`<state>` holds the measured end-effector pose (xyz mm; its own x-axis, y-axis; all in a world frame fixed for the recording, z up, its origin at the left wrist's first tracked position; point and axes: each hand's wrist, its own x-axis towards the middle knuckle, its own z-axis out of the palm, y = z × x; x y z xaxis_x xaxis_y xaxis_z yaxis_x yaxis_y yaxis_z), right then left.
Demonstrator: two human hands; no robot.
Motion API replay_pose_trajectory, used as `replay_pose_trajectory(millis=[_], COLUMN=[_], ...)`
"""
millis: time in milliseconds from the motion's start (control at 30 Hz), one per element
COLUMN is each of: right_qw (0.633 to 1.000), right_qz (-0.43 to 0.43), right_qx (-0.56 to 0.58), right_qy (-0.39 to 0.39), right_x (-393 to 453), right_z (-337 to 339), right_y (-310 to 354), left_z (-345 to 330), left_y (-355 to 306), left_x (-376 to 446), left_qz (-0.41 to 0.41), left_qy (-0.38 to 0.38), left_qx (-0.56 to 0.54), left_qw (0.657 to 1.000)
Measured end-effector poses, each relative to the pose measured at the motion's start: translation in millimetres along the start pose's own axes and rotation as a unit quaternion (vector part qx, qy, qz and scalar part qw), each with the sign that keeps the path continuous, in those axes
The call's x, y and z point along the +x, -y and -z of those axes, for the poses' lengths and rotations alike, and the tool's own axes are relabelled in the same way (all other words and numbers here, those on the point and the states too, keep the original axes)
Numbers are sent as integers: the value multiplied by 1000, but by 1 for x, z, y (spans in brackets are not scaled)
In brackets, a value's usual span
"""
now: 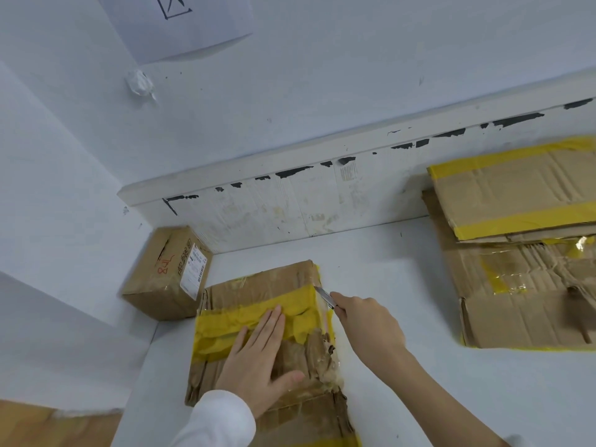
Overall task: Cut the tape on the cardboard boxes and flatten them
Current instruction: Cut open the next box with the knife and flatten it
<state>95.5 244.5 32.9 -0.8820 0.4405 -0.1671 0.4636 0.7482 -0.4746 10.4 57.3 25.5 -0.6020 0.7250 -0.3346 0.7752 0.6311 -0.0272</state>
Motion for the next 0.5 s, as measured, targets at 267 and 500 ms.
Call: replay_pose_trajectory(millis=[267,500], right_qw=[999,999], right_qz=[-2,-3], right_qx=[-44,-40], right_qy=[2,7], right_x=[-19,-36], right_z=[-11,-19], right_y=[-1,-2], left_z=[-1,0], left_y=[-2,-4], left_x=[0,0], left_qz=[5,8], left_qy=[-23,-23], left_qx=[-8,-17], left_qw=[1000,1000])
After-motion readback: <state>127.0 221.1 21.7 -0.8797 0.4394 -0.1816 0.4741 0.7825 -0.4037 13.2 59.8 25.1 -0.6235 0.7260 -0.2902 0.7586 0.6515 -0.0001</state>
